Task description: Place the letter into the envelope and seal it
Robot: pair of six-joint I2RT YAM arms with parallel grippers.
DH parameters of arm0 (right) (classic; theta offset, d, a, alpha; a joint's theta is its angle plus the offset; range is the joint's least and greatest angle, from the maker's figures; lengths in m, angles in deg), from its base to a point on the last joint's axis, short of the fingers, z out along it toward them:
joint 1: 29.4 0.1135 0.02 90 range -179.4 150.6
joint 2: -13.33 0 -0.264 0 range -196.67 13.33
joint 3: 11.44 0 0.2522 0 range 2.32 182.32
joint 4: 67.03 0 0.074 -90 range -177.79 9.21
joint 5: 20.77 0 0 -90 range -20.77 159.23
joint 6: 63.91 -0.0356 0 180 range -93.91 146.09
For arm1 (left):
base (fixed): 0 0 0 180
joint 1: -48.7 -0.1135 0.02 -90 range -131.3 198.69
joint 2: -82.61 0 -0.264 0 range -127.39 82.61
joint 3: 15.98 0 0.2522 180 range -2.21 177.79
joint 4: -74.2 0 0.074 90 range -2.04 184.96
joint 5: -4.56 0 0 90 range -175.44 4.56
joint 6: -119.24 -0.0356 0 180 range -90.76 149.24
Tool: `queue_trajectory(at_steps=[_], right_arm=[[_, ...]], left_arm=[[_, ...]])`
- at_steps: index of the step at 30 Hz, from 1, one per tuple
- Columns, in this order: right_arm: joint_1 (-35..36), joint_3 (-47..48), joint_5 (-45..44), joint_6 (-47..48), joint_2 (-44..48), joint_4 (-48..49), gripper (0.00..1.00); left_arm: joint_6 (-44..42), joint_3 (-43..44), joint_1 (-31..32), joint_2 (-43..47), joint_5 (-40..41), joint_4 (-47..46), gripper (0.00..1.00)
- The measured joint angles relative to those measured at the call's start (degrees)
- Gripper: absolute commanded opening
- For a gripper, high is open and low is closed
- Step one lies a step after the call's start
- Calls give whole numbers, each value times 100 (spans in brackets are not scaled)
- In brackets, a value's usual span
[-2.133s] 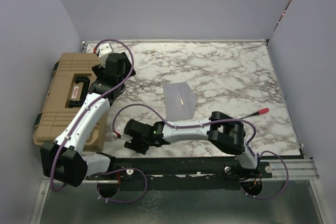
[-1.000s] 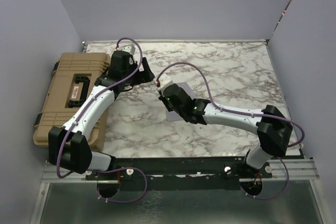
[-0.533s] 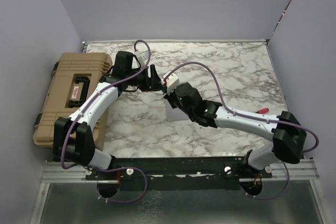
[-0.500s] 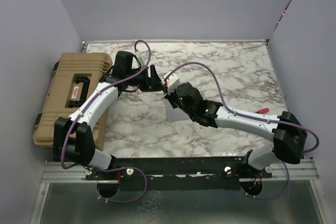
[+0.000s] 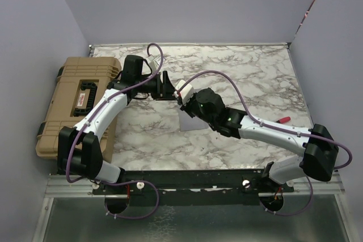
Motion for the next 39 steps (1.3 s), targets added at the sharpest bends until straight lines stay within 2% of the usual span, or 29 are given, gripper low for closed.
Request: queue_trajectory(at_steps=[3, 4, 8, 10, 11, 12, 14, 16, 18, 23, 28, 30, 32, 36, 39], right_arm=[[0, 0, 85, 94, -7, -57, 0], [0, 0, 107, 120, -9, -74, 0], [0, 9, 186, 188, -11, -66, 0], [0, 11, 227, 190, -11, -70, 2], [0, 11, 243, 192, -15, -68, 7], [0, 13, 249, 192, -15, -70, 27], [-7, 33, 267, 153, -20, -81, 55], [-98, 122, 435, 17, -33, -225, 69], [-205, 267, 610, -166, -35, -439, 77], [-929, 363, 1176, -870, 240, -643, 81], [-1731, 393, 2072, -1978, 723, -581, 82], [-2041, 417, 2524, -2677, 780, -354, 89], [-2332, 417, 2979, -3519, 769, -59, 89], [-2918, 546, 3740, -5298, 538, 498, 88], [-3180, 734, 4199, -6408, 173, 942, 83]], left_arm=[[44, 0, 0, 0, -52, 2, 19], [28, 0, 0, 0, -76, 0, 14], [4, 0, -17, 0, -149, 11, 0], [-28, -2, -17, 0, -164, 9, 0], [-46, -2, -17, 0, -164, 11, 0], [-61, -2, -17, 2, -168, 11, 0], [-92, -4, -17, 4, -166, 13, 0], [-138, -4, -13, 26, -155, 7, 0], [-168, -4, 2, 74, -105, 4, 0], [118, 142, 11, 116, 240, -66, 0], [1370, 278, 11, 116, 367, -903, 0], [1910, 280, 11, 111, 374, -1386, 0], [2573, 278, 11, 94, 372, -1985, 0], [3753, 278, 11, 13, 378, -3180, 0], [4382, 278, 11, -76, 398, -3799, 0]])
